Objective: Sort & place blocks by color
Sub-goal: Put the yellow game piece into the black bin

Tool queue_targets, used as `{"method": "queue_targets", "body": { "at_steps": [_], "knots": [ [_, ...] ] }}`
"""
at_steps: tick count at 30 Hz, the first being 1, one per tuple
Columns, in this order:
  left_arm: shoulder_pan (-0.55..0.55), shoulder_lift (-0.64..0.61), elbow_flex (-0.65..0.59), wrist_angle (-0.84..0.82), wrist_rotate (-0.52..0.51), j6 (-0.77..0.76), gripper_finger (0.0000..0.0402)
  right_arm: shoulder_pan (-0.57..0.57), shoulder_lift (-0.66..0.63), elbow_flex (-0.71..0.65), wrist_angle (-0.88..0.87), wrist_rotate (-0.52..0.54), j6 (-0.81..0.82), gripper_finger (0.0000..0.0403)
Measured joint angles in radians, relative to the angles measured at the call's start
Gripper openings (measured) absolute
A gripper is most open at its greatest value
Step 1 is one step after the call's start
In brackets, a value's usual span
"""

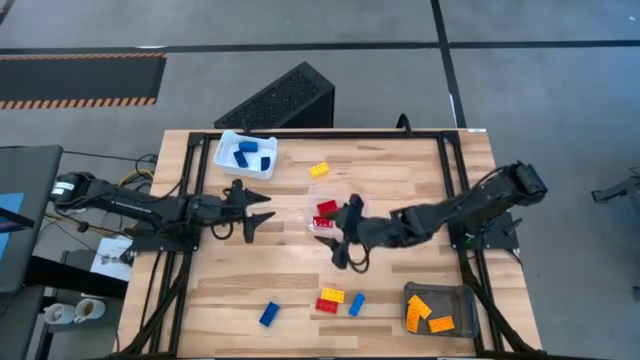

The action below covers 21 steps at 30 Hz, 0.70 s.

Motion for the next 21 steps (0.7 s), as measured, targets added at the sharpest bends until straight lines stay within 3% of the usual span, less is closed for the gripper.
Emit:
{"method": "queue_targets", "body": {
  "at_steps": [5,9,15,21],
  "knots": [
    [0.155,0.003,0.064,-0.078,0.048,0.092,0.0223,0.099,0.0,0.0,-0.001,0.154,0.026,0.0302],
    [0.315,0.062,0.17,-0.184,0.171,0.155,0.0229,0.153,0.0,0.0,0.0,0.25,0.032,0.0302],
    [0.468,0.302,0.316,-0.219,0.349,0.247,0.0239,0.162,0.0,0.0,-0.011,0.301,0.032,0.0302],
    [0.535,0.603,0.45,-0.226,0.388,0.379,0.026,0.16,0.0,0.0,-0.033,0.3,0.04,0.0301]
  ]
}}
